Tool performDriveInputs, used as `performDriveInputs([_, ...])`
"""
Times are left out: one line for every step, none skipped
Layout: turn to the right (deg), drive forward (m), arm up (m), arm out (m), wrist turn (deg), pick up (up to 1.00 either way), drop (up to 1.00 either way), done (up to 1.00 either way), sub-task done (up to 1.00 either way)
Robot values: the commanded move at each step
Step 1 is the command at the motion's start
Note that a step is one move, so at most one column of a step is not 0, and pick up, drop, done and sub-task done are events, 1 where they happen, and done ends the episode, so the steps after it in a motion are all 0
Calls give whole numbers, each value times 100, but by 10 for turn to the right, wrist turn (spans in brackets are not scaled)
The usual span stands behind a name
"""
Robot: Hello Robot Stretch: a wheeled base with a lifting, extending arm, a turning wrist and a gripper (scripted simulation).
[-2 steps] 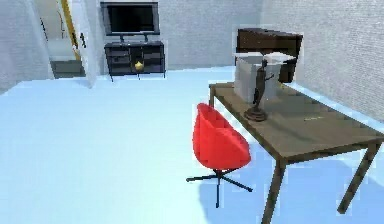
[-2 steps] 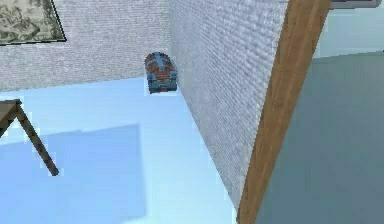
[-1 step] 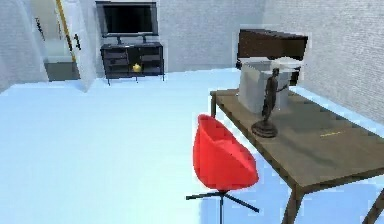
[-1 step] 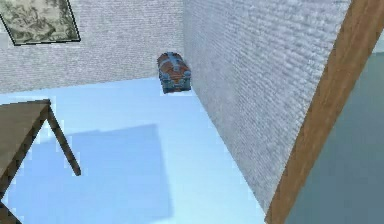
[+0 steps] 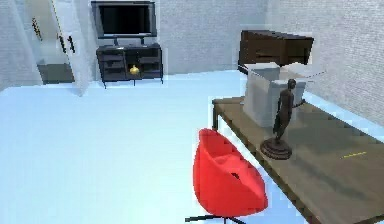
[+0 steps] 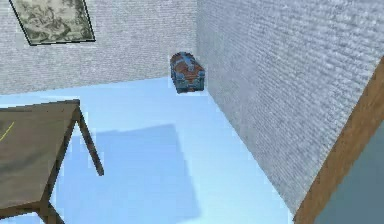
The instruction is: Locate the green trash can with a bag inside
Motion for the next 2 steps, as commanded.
performDriveInputs([360,0,0,0,0,0,0,0,0])
performDriveInputs([0,10,0,0,0,0,0,0,0])
